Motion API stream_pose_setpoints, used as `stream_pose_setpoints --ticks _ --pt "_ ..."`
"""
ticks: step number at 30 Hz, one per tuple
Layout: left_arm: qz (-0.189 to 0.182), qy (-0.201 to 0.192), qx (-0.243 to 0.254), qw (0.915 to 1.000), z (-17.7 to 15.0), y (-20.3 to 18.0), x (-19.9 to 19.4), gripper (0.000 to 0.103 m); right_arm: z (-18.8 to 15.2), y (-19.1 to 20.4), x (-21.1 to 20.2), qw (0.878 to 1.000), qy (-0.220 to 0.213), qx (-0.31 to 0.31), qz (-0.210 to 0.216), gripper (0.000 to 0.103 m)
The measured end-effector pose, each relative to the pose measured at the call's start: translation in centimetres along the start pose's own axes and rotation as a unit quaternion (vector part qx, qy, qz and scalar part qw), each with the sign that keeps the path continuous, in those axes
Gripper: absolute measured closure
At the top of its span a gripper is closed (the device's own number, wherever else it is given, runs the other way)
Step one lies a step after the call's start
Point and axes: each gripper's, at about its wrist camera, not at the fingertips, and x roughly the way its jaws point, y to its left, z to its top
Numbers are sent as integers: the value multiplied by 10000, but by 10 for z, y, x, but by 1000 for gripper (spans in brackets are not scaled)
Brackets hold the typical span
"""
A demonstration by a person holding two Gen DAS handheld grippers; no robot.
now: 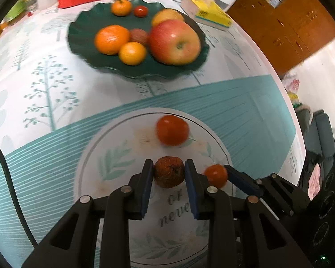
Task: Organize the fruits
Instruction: 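Carry the brown fruit and tomato with both tools over the green plate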
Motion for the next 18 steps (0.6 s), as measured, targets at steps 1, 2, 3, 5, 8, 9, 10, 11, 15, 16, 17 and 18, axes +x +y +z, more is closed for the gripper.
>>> stream_pose_setpoints --ticks 1,2,3,5,8,9,10,11,15,16,17,18 --pt "41 -24 -42 10000 0 3 -3 76 1 1 -1 10000 -21 -31 -15 77" --pt "118 -34 -69 9999 1 6 -5 76 2 2 -3 10000 -63 -66 -27 77" --pt "252 -53 -113 9996 2 12 -10 76 3 2 -4 9999 -89 -99 -39 77" --pt "304 -129 -227 9992 6 21 -17 76 6 4 -5 9998 -127 -166 -79 77" --pt "335 -258 -417 9982 13 36 -31 76 15 4 -6 9994 -209 -246 -100 77" --pt "395 -298 -430 9978 15 39 -34 76 18 4 -6 9993 -233 -276 -108 77" --pt "458 -339 -437 9974 18 43 -38 76 22 4 -6 9991 -267 -315 -120 77" --pt "523 -372 -439 9970 20 45 -41 76 25 4 -5 9989 -290 -339 -124 77" --pt "728 -510 -506 9948 34 61 -59 76 42 3 -3 9983 -410 -400 -111 77" --pt "747 -562 -512 9943 36 65 -63 76 48 2 -3 9980 -463 -422 -112 77" --pt "766 -612 -518 9938 39 67 -66 76 53 2 -2 9977 -502 -440 -114 77" --pt "786 -659 -525 9933 43 71 -71 76 58 1 -1 9975 -535 -456 -122 77"
